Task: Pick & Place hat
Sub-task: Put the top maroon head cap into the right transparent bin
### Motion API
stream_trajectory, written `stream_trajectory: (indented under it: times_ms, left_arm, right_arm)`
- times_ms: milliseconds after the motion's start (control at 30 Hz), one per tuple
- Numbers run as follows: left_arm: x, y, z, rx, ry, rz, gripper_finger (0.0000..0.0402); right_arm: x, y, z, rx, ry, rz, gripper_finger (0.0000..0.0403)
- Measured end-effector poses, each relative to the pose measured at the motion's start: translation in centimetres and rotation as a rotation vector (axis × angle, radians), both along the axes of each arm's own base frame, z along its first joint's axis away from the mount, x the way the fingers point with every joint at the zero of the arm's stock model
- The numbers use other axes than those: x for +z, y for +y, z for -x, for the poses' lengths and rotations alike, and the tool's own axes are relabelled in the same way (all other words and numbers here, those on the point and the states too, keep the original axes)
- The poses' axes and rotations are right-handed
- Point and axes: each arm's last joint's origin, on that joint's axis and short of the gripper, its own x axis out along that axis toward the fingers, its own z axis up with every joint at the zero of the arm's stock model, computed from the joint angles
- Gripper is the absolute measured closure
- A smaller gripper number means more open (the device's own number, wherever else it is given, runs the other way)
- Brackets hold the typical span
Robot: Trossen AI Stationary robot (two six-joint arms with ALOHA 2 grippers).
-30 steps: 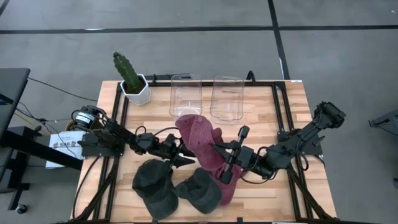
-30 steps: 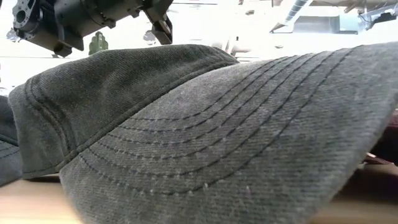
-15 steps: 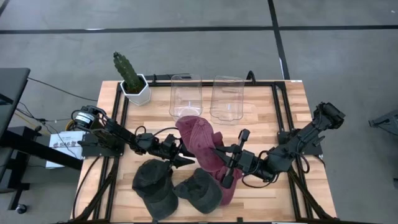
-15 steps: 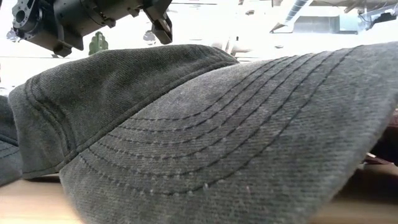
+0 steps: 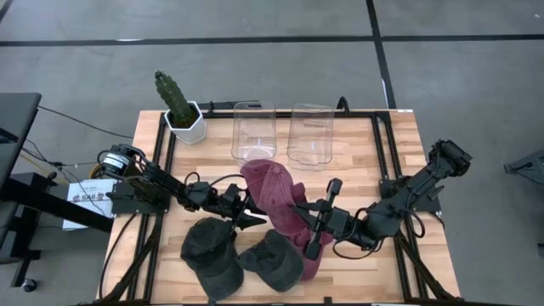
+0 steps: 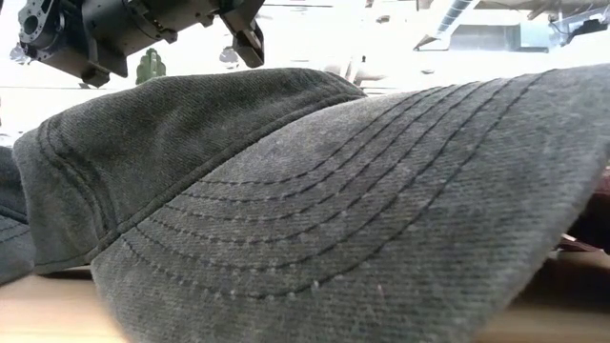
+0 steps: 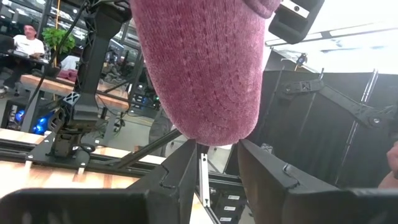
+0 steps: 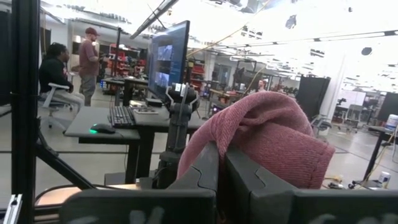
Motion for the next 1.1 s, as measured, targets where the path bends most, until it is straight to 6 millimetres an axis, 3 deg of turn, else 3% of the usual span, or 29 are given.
stream_trajectory:
  times_ms: [1100]
  left_arm:
    - [-0.18, 0.02, 0.10, -0.001, 0.009, -0.002, 0.0286]
  right_arm:
    - [-0.04, 0.42, 0.28, 0.016, 0.002, -0.002, 0.0403]
